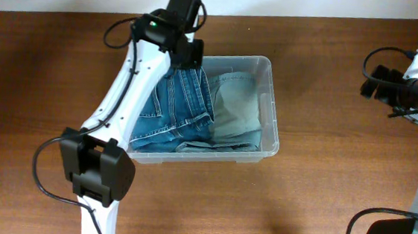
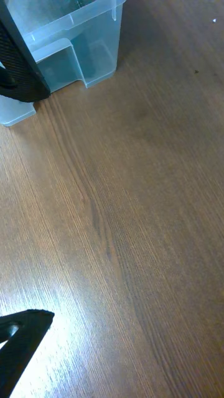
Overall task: Pack container
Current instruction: 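Press the dark-blue jeans down into the bin with the left gripper, then open the left gripper and raise it back to the left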
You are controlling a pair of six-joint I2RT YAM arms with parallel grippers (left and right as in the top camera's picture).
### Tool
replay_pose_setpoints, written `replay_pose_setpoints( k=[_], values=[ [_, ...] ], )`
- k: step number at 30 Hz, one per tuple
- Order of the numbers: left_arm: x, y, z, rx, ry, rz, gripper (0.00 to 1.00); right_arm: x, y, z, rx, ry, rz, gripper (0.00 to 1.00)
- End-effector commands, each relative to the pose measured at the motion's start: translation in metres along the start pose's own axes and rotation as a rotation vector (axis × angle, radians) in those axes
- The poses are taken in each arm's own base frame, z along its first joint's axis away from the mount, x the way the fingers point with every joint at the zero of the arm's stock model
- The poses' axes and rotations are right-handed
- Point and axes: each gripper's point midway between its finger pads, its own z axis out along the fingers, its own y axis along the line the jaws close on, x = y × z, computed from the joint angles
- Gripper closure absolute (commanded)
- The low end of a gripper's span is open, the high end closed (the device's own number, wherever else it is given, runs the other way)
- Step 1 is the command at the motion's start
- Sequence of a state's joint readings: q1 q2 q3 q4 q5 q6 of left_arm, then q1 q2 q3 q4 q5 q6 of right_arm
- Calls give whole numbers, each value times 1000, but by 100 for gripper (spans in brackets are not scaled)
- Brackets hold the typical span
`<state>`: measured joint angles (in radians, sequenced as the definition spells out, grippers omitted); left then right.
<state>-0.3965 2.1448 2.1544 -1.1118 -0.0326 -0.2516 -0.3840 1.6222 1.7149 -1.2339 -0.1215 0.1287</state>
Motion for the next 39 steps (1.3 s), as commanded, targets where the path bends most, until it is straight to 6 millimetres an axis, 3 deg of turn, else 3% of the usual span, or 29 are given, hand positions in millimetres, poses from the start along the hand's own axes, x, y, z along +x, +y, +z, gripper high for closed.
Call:
replay_pose_setpoints(
  k=[1, 13, 15, 19, 22, 26, 30, 39],
  values=[
    [5, -9, 3, 16, 6, 6, 99, -2, 0, -4, 1, -13, -1, 1],
    [38, -9, 57, 13, 67, -1, 99, -2, 0, -4, 1, -13, -1, 2],
    [38, -15, 57, 50, 70, -2, 99, -2, 0, -4, 1, -14, -1, 1],
    [17, -29, 32, 140, 13, -8, 100, -2, 0, -4, 1, -14, -1, 1],
    [-2, -28, 0, 158, -58, -15, 99, -2, 0, -5, 1, -14, -1, 2],
    [-9, -23, -34, 153, -110, -18, 99, -2, 0, -4, 1, -13, -1, 1],
    [3, -10, -46, 92, -82, -22, 99, -2, 0, -5, 1, -14, -1, 1],
    [61, 4, -32, 32, 140, -23, 99, -2, 0, -4, 1, -13, -1, 1]
  ],
)
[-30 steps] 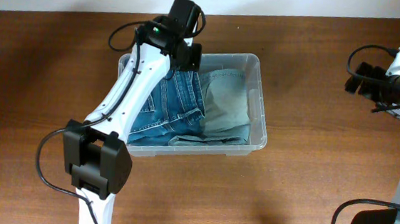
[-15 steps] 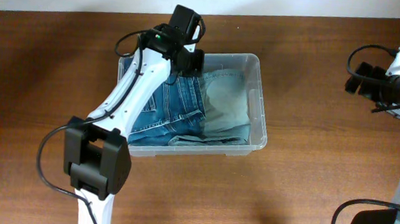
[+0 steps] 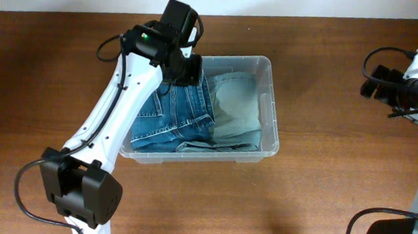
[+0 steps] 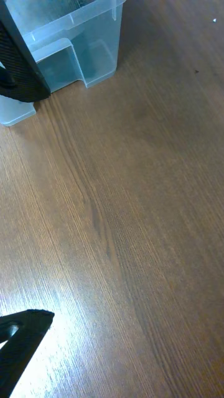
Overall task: Pack container
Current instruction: 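Open the left gripper and raise it back to the left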
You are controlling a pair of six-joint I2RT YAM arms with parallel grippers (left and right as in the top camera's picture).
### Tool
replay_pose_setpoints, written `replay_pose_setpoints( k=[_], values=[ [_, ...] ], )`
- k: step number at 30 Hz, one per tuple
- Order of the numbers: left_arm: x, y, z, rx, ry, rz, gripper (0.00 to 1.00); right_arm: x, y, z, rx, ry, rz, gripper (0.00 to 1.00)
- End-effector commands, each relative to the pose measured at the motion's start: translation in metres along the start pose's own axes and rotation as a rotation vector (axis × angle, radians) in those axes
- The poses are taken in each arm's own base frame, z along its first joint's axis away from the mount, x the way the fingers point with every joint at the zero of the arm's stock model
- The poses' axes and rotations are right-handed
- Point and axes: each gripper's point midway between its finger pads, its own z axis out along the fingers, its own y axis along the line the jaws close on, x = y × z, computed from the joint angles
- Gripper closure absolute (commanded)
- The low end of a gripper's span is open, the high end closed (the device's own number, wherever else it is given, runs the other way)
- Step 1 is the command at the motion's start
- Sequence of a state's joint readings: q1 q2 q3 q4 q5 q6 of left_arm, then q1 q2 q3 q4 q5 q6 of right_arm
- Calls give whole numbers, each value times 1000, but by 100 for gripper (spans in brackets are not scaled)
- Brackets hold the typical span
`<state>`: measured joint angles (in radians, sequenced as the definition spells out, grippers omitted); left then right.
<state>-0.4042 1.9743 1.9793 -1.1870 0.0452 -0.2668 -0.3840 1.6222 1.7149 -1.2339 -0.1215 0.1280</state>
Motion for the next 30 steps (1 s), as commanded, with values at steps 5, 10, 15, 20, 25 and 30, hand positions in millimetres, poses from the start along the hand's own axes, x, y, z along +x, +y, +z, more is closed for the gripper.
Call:
replay_pose_setpoints(
  k=[5, 10, 15, 20, 25, 30],
  values=[
    [48, 16, 33, -43, 165, -22, 99, -2, 0, -4, 1, -13, 0, 1],
    [80, 21, 68, -30, 239, -29, 99, -2, 0, -4, 1, -14, 0, 1],
    [62, 11, 58, 18, 178, -30, 99, -2, 0, -5, 1, -14, 0, 2],
    [0, 9, -9, 53, -57, -40, 99, -2, 0, -4, 1, -14, 0, 2],
    [-31, 56, -68, -87, -243, -104, 89, -2, 0, -4, 1, -13, 0, 1],
    [-36, 127, -98, -269, -320, -219, 57, -2, 0, -4, 1, -13, 0, 1]
  ],
)
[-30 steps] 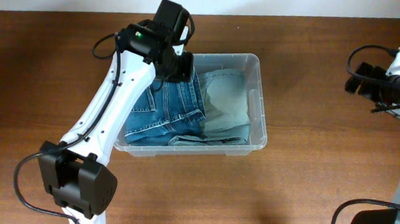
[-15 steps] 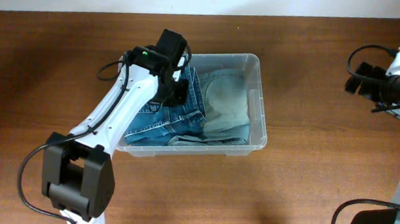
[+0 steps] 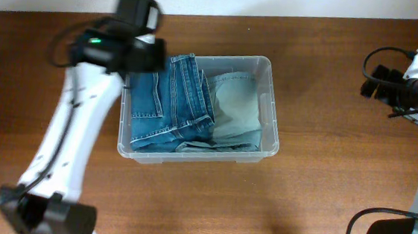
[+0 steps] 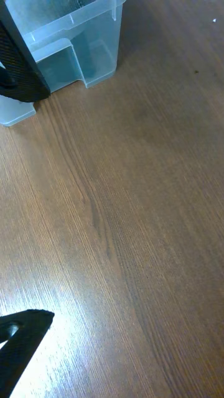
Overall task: Pack container
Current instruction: 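Open the left gripper and raise it back to the left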
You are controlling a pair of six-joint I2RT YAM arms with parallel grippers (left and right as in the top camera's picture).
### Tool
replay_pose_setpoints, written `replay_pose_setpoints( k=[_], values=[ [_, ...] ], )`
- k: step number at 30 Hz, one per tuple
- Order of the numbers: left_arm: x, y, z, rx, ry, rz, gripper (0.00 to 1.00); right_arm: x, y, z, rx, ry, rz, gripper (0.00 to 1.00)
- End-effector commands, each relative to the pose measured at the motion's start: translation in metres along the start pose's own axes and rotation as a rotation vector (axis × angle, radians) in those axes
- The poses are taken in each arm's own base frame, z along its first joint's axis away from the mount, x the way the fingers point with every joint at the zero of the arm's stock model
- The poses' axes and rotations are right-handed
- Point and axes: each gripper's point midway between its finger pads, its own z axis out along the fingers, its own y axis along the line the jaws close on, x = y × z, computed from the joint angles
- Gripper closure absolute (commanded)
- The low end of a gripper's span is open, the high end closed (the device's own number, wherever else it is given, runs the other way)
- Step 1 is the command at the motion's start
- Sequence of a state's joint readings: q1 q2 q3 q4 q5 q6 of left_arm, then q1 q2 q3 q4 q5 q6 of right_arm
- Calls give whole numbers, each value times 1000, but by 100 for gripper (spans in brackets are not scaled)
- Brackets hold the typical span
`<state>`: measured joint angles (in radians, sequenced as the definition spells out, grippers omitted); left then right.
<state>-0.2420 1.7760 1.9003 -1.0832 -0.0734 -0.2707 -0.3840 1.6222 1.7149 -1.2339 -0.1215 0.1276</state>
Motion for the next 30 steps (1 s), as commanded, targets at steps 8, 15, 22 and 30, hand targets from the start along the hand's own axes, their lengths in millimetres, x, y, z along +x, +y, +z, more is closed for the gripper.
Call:
replay_pose_setpoints(
  k=[8, 15, 22, 30],
  values=[
    [-23, 128, -18, -263, -76, -203, 6, -2, 0, -4, 1, -14, 0, 1],
    [-20, 159, -22, -305, -73, -259, 1, -2, 0, -4, 1, -14, 0, 1],
    [-20, 159, -22, -305, -73, -259, 1, -2, 0, -4, 1, -13, 0, 2],
    [-20, 159, -22, -305, -73, -259, 1, -1, 3, -1, -2, -3, -7, 1]
  ],
)
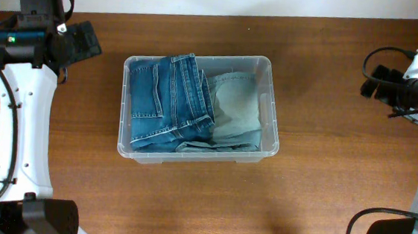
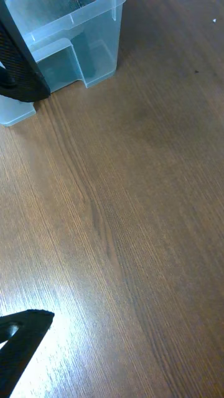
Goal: Pack container
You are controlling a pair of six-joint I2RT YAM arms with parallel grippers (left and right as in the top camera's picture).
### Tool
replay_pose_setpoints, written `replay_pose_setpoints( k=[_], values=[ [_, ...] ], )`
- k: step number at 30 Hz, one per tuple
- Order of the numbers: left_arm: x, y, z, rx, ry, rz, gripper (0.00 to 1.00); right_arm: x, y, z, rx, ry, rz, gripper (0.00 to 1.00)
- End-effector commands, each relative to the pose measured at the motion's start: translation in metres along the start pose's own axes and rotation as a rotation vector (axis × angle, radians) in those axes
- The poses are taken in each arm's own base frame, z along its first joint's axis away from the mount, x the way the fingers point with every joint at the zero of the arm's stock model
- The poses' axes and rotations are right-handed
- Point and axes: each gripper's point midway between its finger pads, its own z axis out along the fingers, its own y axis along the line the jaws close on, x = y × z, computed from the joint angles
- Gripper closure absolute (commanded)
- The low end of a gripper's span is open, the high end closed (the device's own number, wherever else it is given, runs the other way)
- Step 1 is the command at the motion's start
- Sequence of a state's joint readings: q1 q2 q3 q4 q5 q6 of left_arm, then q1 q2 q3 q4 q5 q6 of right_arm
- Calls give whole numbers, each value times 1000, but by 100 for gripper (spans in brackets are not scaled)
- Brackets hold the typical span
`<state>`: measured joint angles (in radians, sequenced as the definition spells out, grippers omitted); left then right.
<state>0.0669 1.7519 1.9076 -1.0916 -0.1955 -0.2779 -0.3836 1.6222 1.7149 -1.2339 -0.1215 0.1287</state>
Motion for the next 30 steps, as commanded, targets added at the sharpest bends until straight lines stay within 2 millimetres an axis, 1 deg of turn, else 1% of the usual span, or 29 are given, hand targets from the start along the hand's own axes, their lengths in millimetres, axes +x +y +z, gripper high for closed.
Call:
replay_pose_setpoints(
  k=[1, 3, 5, 7, 9, 12, 15, 16, 17, 18, 19, 21, 24, 27, 30],
  values=[
    [-1, 2, 0, -11, -3, 1, 1, -1, 4, -3, -4, -8, -12, 1],
    [-1, 2, 0, -11, -3, 1, 1, 0, 10, -11, -13, -27, -27, 1],
    [-1, 2, 0, -11, -3, 1, 1, 2, 25, -24, -34, -60, -64, 1],
    [-1, 2, 0, -11, -3, 1, 1, 7, 42, -43, -62, -105, -109, 1],
    [-1, 2, 0, -11, -3, 1, 1, 15, 64, -65, -102, -155, -167, 1],
    [-1, 2, 0, -11, -3, 1, 1, 34, 99, -104, -184, -237, -272, 1],
    [-1, 2, 0, -11, -3, 1, 1, 63, 130, -146, -287, -315, -384, 1],
    [-1, 2, 0, -11, -3, 1, 1, 73, 138, -162, -326, -344, -420, 1],
    [-1, 2, 0, -11, -3, 1, 1, 81, 142, -173, -352, -365, -443, 1],
    [-1, 2, 0, -11, -3, 1, 1, 90, 145, -188, -381, -399, -469, 1],
    [-1, 2, 0, -11, -3, 1, 1, 95, 144, -197, -393, -423, -480, 1],
    [-1, 2, 0, -11, -3, 1, 1, 107, 139, -221, -429, -487, -495, 1],
    [-1, 2, 0, -11, -3, 1, 0, 118, 127, -246, -456, -560, -489, 1],
    [-1, 2, 0, -11, -3, 1, 0, 125, 120, -260, -473, -605, -485, 2],
    [-1, 2, 0, -11, -3, 1, 1, 127, 117, -265, -479, -620, -484, 1]
  ],
)
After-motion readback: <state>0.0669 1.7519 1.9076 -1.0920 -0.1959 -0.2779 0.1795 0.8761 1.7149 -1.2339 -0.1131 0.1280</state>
